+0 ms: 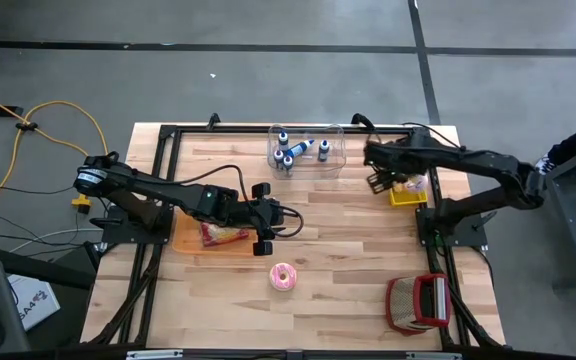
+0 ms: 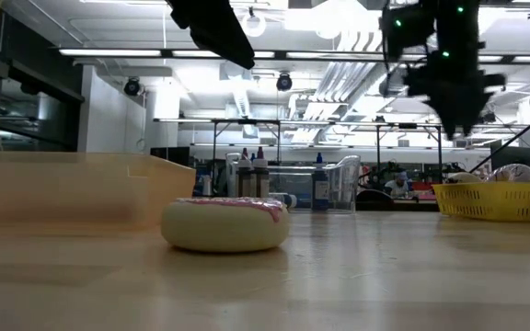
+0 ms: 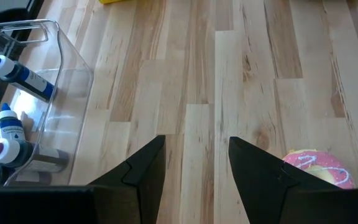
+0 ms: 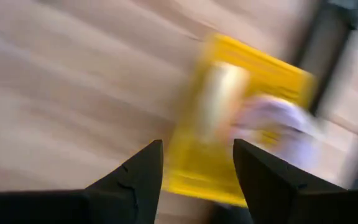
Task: Pick & Place Food Item
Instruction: Put the pink donut into the yellow bin
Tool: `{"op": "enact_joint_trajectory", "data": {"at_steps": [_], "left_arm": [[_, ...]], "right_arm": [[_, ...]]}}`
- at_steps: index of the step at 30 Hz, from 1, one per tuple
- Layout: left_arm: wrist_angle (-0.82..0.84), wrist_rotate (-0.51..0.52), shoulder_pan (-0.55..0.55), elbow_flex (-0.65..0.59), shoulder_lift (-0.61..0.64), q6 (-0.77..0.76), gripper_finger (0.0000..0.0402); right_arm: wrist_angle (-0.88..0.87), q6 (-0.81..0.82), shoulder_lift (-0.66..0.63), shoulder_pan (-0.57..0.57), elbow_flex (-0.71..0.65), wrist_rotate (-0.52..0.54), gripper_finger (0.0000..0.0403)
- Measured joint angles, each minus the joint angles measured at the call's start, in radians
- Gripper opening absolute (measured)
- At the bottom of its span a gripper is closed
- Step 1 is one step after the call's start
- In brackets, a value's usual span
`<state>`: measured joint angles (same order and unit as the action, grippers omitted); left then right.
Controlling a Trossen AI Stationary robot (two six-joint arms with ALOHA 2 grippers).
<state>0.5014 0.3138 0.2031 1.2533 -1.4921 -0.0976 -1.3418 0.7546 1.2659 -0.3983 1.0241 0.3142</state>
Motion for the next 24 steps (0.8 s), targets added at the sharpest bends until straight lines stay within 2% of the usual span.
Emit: {"op": "enact_joint_trajectory", "data": {"at_steps": [6, 9, 17, 24], "left_arm": [[0.003, 0.0, 0.0, 0.0, 0.0, 0.003, 0.0168], [0.022, 0.0, 0.0, 0.0, 0.0, 0.002, 0.0168], [0.06, 0.0, 0.0, 0.0, 0.0, -0.005, 0.0168], [0.06, 0.0, 0.0, 0.0, 0.0, -0.005, 0.0168]], "right_arm": [[0.307, -0.074, 0.0, 0.099, 0.0, -0.21, 0.0183], [0.419, -0.084, 0.0, 0.165, 0.0, -0.265, 0.0183], [0.578, -0.105, 0.008, 0.33, 0.0, -0.291, 0.0183], [0.633, -0.101, 0.03, 0.411, 0.0, -0.287, 0.0183]]}}
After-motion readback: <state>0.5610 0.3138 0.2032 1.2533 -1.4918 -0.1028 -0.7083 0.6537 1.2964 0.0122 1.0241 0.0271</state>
